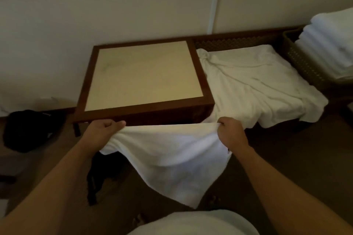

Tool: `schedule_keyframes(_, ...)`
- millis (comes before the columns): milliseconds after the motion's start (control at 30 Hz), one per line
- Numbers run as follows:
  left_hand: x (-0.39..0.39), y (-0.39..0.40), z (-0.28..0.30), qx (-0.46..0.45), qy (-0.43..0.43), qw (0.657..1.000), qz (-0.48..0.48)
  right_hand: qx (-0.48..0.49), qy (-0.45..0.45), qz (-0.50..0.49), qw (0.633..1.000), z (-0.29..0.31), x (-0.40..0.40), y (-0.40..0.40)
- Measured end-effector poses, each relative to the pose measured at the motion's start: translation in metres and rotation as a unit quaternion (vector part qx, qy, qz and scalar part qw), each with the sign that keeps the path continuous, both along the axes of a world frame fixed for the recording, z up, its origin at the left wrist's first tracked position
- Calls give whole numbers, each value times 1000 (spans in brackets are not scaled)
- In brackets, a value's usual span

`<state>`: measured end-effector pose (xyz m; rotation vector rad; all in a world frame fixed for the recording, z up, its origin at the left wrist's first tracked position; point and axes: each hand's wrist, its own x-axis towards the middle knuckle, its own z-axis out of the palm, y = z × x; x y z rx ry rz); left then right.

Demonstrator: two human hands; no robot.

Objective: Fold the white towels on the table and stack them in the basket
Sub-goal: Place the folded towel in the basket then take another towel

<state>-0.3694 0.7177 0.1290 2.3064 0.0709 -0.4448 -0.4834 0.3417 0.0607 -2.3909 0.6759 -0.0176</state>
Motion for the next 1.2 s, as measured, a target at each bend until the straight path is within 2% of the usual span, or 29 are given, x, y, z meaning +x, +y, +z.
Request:
schedule_keyframes(100, 1, 53, 5, -2, -20, 1000, 19, 10, -43, 20, 999, 1, 22, 56)
schedule_keyframes(233, 4, 126, 4, 47, 37, 993, -97, -100, -106, 105, 984, 3, 32, 87)
schedule_keyframes(300, 5, 143, -5, 69, 42, 989, -121, -102, -126, 109, 981, 2, 21, 94)
schedule_keyframes(367, 8, 142, -15, 70, 4, 995, -76, -38, -116, 132, 984, 7, 10, 101)
schedule_keyframes(433, 14, 133, -24, 53, -23, 998, 0, -1, -56, 195, 979, 14, 9, 105)
schedule_keyframes(533, 17, 116, -38, 22, -52, 994, 93, -17, 30, 253, 967, 18, 18, 86)
schedule_keyframes(600, 17, 101, -42, 7, -61, 988, 140, -34, 28, 218, 975, 17, 23, 66)
schedule_keyframes(667, 17, 79, -40, 10, -62, 990, 124, -33, -21, 124, 991, 19, 22, 54)
schedule_keyframes(733, 17, 54, -38, -1, -60, 992, 112, 52, -52, 7, 997, 19, 21, 46)
schedule_keyframes(767, 16, 41, -35, -10, -57, 991, 119, 129, -53, -50, 989, 16, 21, 44)
schedule_keyframes(833, 12, 15, -32, -27, -52, 989, 132, 273, -65, -171, 944, 14, 22, 42)
schedule_keyframes(900, 5, -14, -27, -44, -45, 991, 118, 328, -77, -237, 911, 18, 25, 44)
schedule_keyframes(933, 0, -31, -23, -48, -33, 993, 100, 333, -74, -221, 914, 23, 28, 47)
schedule_keyframes(967, -6, -48, -20, -51, -7, 995, 80, 326, -68, -157, 930, 30, 30, 52)
schedule_keyframes(1000, -11, -63, -16, -55, 21, 997, 53, 314, -49, -49, 947, 39, 31, 59)
schedule_keyframes(1033, -16, -76, -13, -62, 45, 997, 15, 307, -23, 68, 949, 46, 34, 66)
schedule_keyframes(1100, -20, -95, -2, -78, 55, 992, -81, 266, 38, 254, 929, 53, 40, 82)
schedule_keyframes(1133, -19, -99, 3, -85, 38, 988, -120, 222, 49, 307, 924, 54, 45, 88)
schedule_keyframes(1200, -13, -100, 8, -95, -13, 984, -151, 165, 11, 314, 935, 61, 56, 97)
